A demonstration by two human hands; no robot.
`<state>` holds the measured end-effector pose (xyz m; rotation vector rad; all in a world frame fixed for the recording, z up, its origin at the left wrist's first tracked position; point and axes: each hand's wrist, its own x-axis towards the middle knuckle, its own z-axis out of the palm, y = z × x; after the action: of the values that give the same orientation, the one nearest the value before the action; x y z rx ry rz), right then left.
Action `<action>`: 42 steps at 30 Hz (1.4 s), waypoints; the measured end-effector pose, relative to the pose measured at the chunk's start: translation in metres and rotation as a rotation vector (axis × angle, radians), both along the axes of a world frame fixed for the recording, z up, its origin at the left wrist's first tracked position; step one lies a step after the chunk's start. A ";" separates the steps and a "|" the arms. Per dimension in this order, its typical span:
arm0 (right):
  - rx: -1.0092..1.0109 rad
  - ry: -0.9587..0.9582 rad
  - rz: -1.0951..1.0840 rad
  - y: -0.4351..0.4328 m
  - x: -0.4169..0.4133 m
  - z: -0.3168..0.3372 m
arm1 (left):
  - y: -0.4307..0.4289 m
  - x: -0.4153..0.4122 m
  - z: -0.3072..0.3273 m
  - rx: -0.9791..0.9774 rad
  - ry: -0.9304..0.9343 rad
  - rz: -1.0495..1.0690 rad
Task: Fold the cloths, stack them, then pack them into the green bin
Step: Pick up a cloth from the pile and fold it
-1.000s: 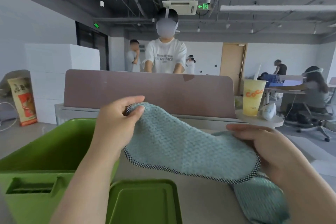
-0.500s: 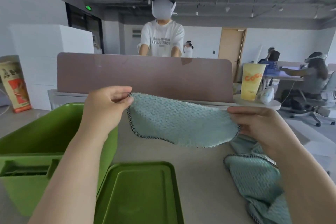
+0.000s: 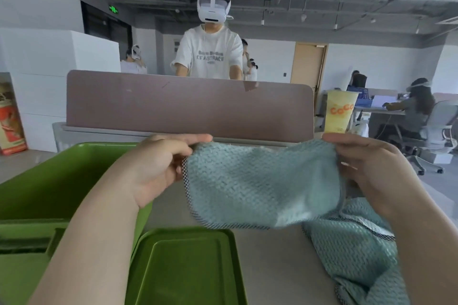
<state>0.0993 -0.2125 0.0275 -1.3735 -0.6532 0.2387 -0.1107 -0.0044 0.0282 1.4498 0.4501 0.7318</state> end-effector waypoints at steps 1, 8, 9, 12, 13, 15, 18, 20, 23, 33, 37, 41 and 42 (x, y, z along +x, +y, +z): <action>-0.004 -0.004 0.000 0.001 0.002 -0.001 | 0.002 0.002 -0.001 0.027 -0.030 0.089; 0.036 -0.043 0.027 0.005 0.010 -0.002 | 0.004 -0.003 0.003 0.423 -0.082 0.412; 0.020 -0.079 0.027 0.004 0.008 -0.001 | 0.001 -0.005 0.004 0.500 -0.068 0.466; -0.084 -0.244 -0.031 0.002 0.002 0.001 | -0.003 -0.004 0.005 0.704 0.030 0.622; -0.110 -0.290 -0.062 0.000 0.000 0.001 | -0.004 -0.003 0.005 0.747 0.056 0.652; -0.126 -0.352 -0.101 -0.003 0.003 0.000 | -0.006 0.000 0.004 0.801 0.091 0.690; -0.135 -0.380 -0.102 -0.005 0.003 0.000 | -0.008 0.001 0.003 0.848 0.110 0.708; -0.145 -0.403 -0.119 -0.005 0.005 0.000 | -0.006 0.001 0.003 0.865 0.121 0.701; -0.167 -0.436 -0.169 -0.006 0.007 0.000 | -0.006 -0.001 0.003 0.889 0.129 0.691; -0.236 -0.405 -0.075 -0.002 0.009 -0.007 | -0.010 -0.002 0.006 0.860 0.102 0.639; -0.457 -0.422 -0.104 0.002 0.020 -0.020 | -0.014 -0.001 0.004 0.799 0.064 0.574; -0.822 -0.481 -0.032 0.007 0.030 -0.030 | -0.021 0.001 0.005 0.716 -0.001 0.512; -0.890 -0.508 0.001 0.010 0.028 -0.029 | -0.025 0.002 0.005 0.713 -0.010 0.490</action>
<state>0.1277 -0.2029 -0.0012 -2.3292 -1.0309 0.1846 -0.1089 -0.0290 0.0336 2.0211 0.5775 1.3871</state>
